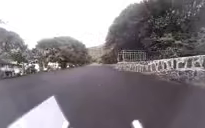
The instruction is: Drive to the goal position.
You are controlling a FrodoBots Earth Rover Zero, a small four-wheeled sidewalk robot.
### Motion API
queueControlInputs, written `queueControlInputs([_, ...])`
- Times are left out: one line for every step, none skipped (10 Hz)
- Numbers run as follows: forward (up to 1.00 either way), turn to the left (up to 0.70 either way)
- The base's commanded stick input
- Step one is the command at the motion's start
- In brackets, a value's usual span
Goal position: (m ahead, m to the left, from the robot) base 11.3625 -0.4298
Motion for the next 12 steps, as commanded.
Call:
queueControlInputs([1.00, 0.00])
queueControlInputs([1.00, 0.00])
queueControlInputs([1.00, 0.00])
queueControlInputs([1.00, 0.00])
queueControlInputs([1.00, -0.01])
queueControlInputs([1.00, -0.24])
queueControlInputs([1.00, -0.40])
queueControlInputs([1.00, -0.40])
queueControlInputs([1.00, -0.03])
queueControlInputs([1.00, 0.00])
queueControlInputs([1.00, 0.00])
queueControlInputs([1.00, 0.00])
